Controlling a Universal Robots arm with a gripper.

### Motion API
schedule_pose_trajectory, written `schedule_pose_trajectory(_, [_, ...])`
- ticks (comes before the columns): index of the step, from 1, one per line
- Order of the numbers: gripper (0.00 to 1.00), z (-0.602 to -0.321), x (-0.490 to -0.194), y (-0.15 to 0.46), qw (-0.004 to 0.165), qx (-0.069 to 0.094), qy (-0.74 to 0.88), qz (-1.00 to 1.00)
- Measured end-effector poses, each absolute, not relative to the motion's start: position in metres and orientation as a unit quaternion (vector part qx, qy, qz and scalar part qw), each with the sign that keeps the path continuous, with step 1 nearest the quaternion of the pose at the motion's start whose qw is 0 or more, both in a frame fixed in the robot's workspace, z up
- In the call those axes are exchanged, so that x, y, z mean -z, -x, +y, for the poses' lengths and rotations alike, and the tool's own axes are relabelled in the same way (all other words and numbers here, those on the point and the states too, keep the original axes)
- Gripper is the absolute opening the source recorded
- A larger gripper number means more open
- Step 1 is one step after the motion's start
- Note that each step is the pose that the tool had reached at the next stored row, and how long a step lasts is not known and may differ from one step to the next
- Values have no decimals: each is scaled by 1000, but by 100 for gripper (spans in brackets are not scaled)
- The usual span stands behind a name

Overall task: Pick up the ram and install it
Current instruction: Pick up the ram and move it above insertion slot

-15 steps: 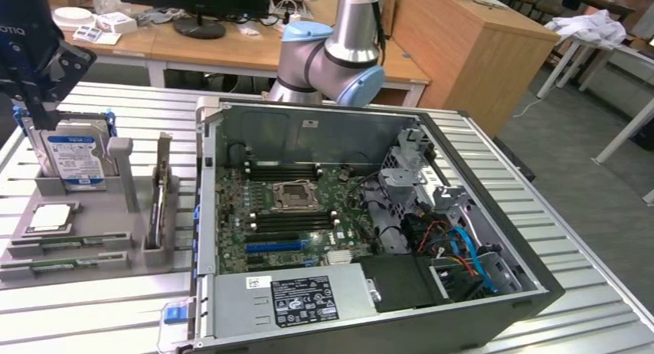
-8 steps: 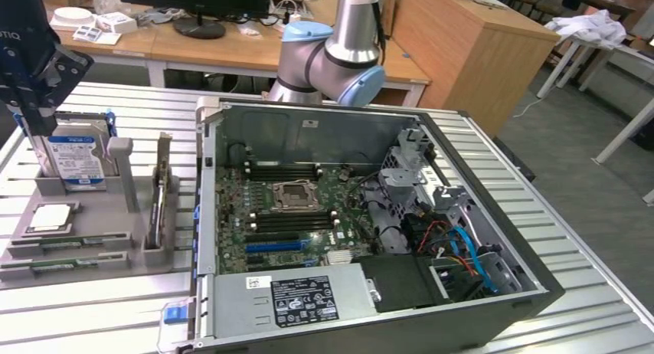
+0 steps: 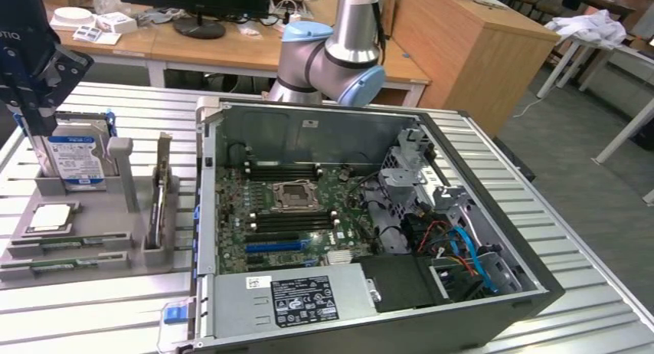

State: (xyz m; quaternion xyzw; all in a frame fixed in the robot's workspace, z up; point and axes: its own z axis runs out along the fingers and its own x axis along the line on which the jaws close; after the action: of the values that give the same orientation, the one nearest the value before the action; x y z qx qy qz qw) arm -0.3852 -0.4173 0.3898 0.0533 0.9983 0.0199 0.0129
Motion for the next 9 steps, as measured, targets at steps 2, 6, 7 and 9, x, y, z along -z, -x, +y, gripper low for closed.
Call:
schedule_pose_trajectory(2, [11,-417,-390,385,13,-20,-53,998])
schedule_pose_trajectory(6, [11,-417,-390,385,13,-20,-53,998])
schedule_pose_trajectory(7, [11,-417,-390,385,13,-20,-53,998])
schedule_pose_trajectory(9, [11,-417,-390,385,13,-20,-50,998])
